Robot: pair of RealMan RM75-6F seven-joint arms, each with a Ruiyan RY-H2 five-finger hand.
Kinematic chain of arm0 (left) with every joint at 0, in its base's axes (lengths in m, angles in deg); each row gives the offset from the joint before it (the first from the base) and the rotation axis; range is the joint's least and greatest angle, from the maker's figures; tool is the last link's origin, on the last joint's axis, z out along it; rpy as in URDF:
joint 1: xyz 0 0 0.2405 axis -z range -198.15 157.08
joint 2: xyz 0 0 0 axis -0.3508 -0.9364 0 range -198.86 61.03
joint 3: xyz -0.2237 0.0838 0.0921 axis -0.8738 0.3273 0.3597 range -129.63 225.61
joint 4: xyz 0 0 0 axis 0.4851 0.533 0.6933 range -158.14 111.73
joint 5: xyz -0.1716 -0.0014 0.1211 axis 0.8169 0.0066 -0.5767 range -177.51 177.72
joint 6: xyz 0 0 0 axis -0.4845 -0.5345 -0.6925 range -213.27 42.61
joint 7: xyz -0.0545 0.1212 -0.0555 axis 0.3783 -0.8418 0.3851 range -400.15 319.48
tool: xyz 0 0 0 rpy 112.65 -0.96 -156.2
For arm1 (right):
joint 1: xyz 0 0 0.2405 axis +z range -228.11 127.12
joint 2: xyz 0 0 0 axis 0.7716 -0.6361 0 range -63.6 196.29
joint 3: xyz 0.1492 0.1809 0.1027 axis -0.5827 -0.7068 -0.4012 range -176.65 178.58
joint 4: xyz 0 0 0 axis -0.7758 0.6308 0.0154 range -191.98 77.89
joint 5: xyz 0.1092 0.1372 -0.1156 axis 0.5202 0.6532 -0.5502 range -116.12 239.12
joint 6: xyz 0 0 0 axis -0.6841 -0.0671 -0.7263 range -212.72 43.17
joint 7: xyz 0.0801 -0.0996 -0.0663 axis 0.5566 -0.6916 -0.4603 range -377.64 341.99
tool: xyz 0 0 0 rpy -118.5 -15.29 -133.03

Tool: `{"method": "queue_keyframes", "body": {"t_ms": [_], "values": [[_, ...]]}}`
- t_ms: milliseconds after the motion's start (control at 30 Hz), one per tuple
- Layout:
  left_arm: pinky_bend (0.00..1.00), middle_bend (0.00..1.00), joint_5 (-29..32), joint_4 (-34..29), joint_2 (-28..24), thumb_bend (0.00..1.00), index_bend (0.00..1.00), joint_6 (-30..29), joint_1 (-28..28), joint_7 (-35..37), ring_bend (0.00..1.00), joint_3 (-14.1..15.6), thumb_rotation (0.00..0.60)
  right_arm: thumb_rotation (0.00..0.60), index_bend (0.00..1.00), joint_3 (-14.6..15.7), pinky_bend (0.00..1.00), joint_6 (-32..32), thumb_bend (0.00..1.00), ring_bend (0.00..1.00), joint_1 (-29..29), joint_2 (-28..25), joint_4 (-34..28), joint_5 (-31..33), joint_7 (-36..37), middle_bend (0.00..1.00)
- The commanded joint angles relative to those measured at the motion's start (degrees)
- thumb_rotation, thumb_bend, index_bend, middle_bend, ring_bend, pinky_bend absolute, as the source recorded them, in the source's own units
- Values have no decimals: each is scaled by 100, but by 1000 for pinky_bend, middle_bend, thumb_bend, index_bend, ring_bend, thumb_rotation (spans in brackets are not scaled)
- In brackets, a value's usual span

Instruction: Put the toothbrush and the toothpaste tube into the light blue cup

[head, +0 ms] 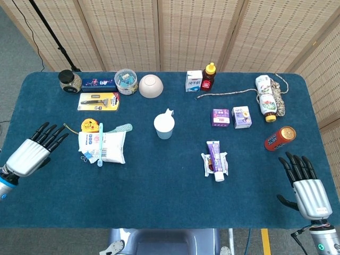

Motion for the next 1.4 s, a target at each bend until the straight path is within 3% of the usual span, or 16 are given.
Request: {"method": "queue_keyframes", "body": {"t_ms": [33, 333, 467, 567, 767, 1000, 1400], "values": [[0, 0, -484, 1483, 966, 298, 0, -118, 661, 291, 0, 297, 600, 600, 0, -3, 0, -21, 0, 0, 8, 17, -2, 14, -33, 0], [0, 0, -378, 2123, 1709, 394, 0, -1, 1069, 191, 0, 495, 600, 600, 0, -36, 0, -94, 0, 0, 33, 37, 23, 114, -51, 0], [0, 0, -309, 2257, 1868, 470, 21, 56, 1215, 121, 0, 559, 600, 600, 0, -51, 0, -114, 0, 0, 39, 41, 45, 157, -32, 0], [0, 0, -254, 2284, 1891, 473, 60, 79, 1267, 160, 0, 626, 600, 600, 0, -56, 0, -120, 0, 0, 40, 35, 54, 177, -3, 0], [0, 0, -191, 2283, 1761, 423, 99, -8, 1264, 360, 0, 781, 600, 600, 0, -72, 0, -114, 0, 0, 32, 25, 77, 221, 48, 0], [0, 0, 11, 2296, 1683, 325, 236, -38, 1168, 646, 0, 838, 600, 600, 0, -75, 0, -107, 0, 0, 41, 29, 79, 203, 81, 0], [0, 0, 213, 2440, 1829, 286, 345, 173, 1184, 911, 0, 968, 600, 600, 0, -57, 0, -134, 0, 0, 44, 83, 29, 203, -79, 0]]}}
